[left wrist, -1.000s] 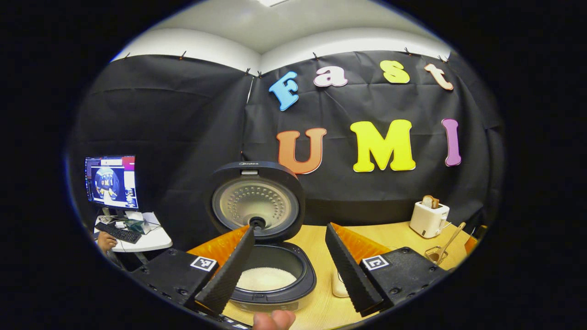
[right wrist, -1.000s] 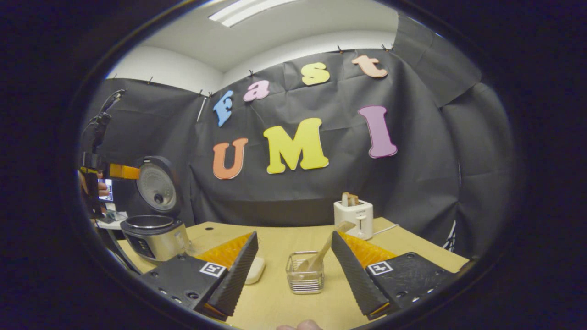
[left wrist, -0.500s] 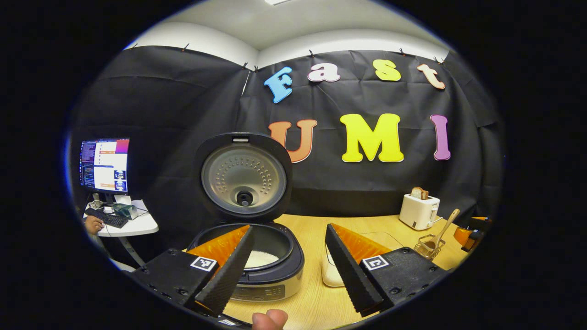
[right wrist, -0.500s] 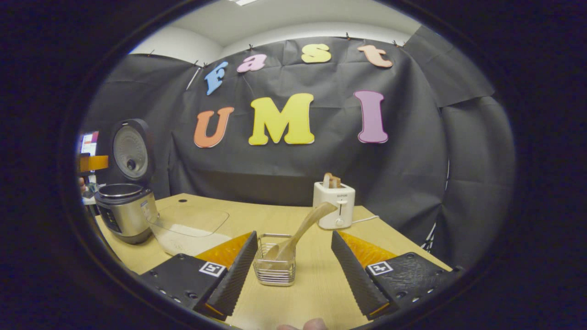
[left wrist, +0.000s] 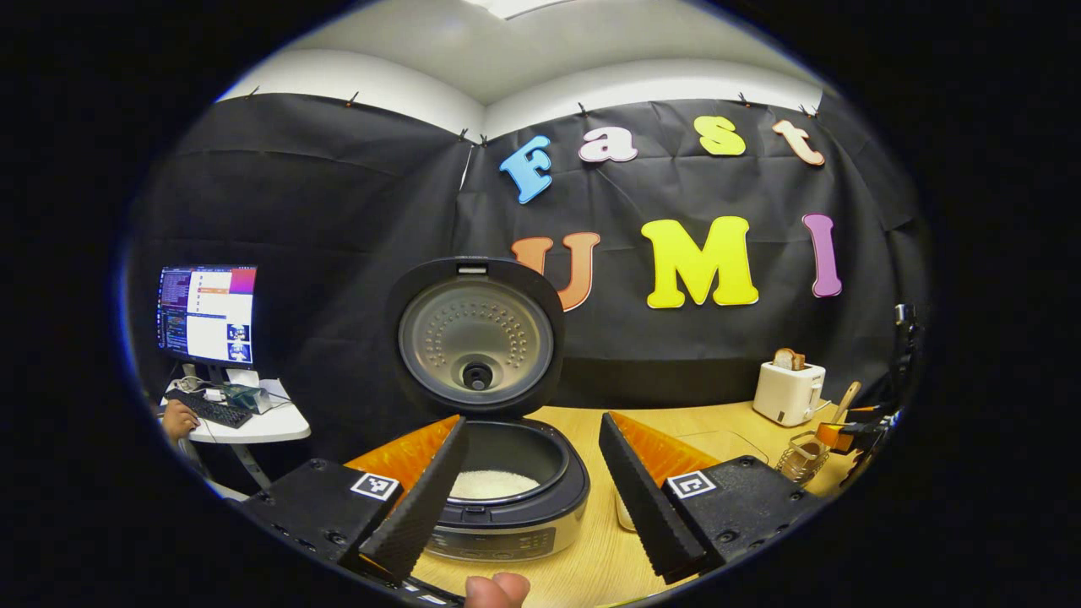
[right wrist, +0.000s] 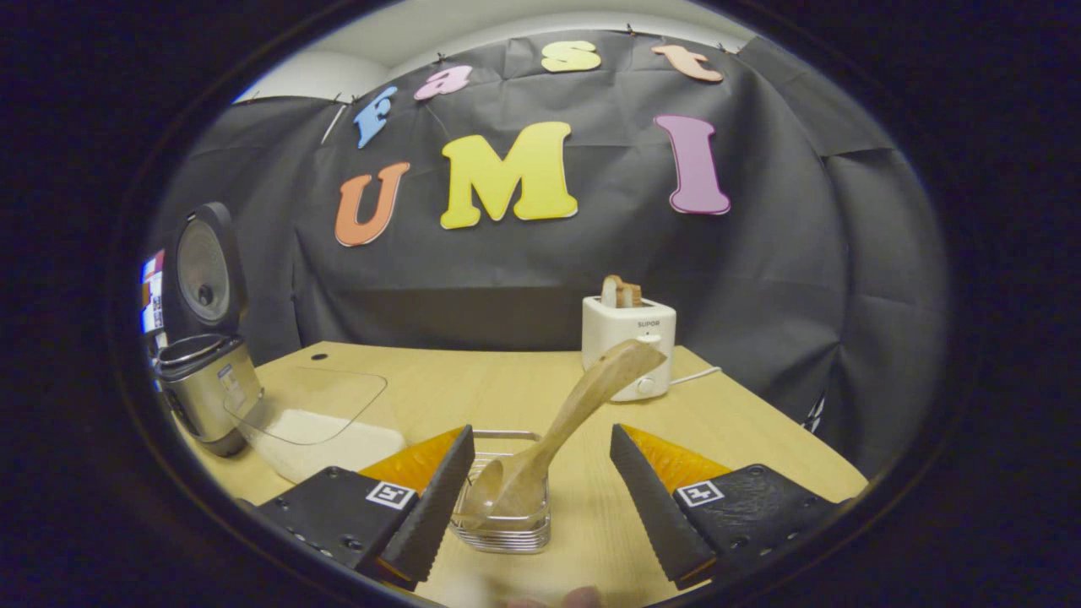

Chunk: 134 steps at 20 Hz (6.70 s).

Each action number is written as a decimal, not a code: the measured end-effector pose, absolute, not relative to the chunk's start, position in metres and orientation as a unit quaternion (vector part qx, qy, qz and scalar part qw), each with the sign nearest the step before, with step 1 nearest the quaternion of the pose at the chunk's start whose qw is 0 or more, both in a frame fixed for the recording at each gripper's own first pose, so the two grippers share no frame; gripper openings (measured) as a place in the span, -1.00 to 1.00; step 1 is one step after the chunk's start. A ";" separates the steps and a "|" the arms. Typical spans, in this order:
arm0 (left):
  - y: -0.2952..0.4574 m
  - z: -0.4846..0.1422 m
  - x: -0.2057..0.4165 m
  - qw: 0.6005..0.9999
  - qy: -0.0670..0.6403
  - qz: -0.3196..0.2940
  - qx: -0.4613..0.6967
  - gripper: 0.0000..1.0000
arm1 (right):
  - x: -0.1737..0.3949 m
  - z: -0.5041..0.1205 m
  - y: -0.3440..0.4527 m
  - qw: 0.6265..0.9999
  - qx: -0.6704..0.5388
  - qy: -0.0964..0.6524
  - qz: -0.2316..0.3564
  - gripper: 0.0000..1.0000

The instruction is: Close the left gripper, press the button to open the rice cooker; take a wooden spoon from the chopstick holder with the right hand, scoop a spoonful of rice and pour it into the rice cooker, then put the wooden spoon back into the chopstick holder.

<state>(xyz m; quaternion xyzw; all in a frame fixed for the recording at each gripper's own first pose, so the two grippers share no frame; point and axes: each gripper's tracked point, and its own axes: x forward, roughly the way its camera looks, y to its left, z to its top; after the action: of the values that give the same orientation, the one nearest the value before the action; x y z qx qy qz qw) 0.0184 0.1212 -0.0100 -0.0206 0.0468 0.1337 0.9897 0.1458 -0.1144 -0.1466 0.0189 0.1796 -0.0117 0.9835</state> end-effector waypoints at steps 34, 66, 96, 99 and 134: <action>0.121 -0.050 0.003 0.991 0.068 0.106 -0.041 0.98 | 0.180 -0.059 -0.098 0.991 0.023 0.134 -0.006 -1.00; 0.167 -0.058 -0.021 0.990 0.099 0.099 -0.009 1.00 | 0.208 -0.155 0.139 0.965 -0.122 0.217 0.078 -0.99; 0.165 -0.038 -0.032 0.990 0.080 0.115 -0.013 1.00 | 0.224 -0.106 0.091 0.899 0.376 0.207 0.084 -1.00; 0.172 -0.039 -0.033 0.990 0.081 0.117 -0.019 1.00 | 0.219 -0.077 0.102 0.905 0.368 0.190 0.095 -0.98; 0.216 -0.028 -0.057 0.986 0.073 0.146 -0.033 1.00 | 0.155 0.036 0.403 0.935 -0.120 -0.006 0.333 -1.00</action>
<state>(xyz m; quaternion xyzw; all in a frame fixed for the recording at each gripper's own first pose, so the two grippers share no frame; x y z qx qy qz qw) -0.0568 0.2165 -0.0283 -0.0329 0.0732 0.1457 0.9861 0.1552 0.4029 0.0362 -0.1197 -0.0062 0.3331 0.9352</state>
